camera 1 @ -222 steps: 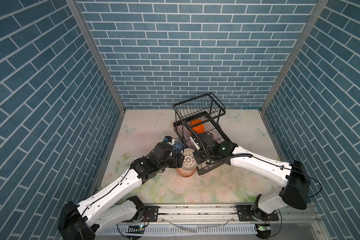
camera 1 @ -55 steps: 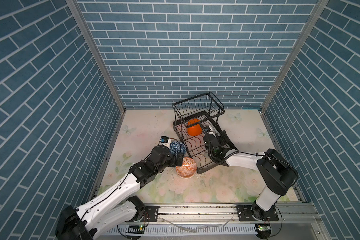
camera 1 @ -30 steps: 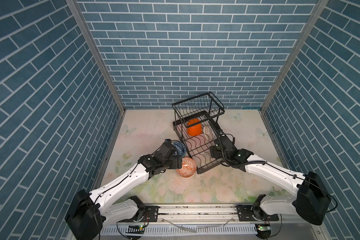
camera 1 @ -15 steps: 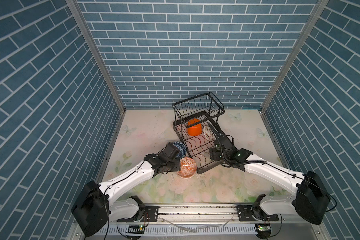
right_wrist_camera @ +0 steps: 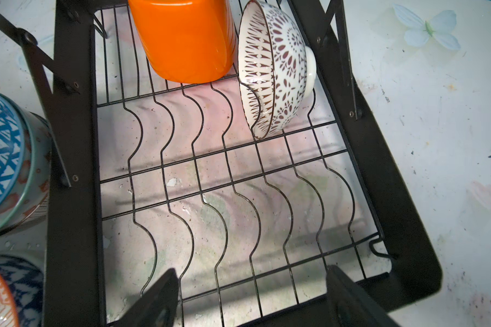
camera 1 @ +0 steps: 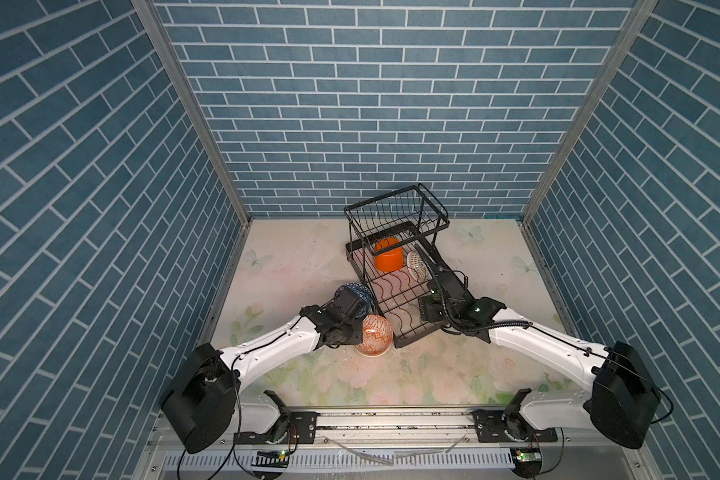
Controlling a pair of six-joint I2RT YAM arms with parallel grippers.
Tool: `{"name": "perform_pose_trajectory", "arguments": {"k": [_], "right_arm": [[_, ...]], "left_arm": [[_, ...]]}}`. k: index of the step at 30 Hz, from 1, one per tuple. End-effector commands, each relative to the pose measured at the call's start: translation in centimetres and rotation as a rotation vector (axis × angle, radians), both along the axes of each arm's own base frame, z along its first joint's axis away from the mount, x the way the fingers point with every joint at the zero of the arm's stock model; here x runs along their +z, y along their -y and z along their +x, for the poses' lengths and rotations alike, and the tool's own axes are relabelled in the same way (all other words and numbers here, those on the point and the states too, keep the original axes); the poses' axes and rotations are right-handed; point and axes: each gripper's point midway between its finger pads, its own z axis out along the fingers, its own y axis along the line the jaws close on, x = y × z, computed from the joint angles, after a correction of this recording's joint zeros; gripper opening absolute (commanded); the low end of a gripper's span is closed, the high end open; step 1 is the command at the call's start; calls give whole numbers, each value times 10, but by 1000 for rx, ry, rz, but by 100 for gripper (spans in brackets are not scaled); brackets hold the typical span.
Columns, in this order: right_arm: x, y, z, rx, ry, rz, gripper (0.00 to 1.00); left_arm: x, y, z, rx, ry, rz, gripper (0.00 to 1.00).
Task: Load the bowls into the dish rack
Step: 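Grasp the rim of the orange-patterned bowl with the left gripper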
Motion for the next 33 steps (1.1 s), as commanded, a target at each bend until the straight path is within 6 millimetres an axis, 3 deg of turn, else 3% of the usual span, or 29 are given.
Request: {"name": "perform_pose_trajectory", "arguments": {"k": [1, 18, 23, 26, 33], "right_arm": [[4, -1, 1, -20, -8, 24, 82], [-1, -9, 4, 4, -31, 6, 82], [-3, -11, 4, 11, -40, 3, 81], [-4, -11, 3, 15, -46, -2, 81], [-6, -12, 3, 19, -50, -4, 81]], "left_arm": [[4, 2, 2, -13, 15, 3, 26], [19, 2, 2, -30, 63, -31, 9], [17, 0, 0, -32, 52, -20, 16], [15, 0, -2, -35, 44, -14, 25], [9, -2, -3, -36, 20, 8, 27]]}}
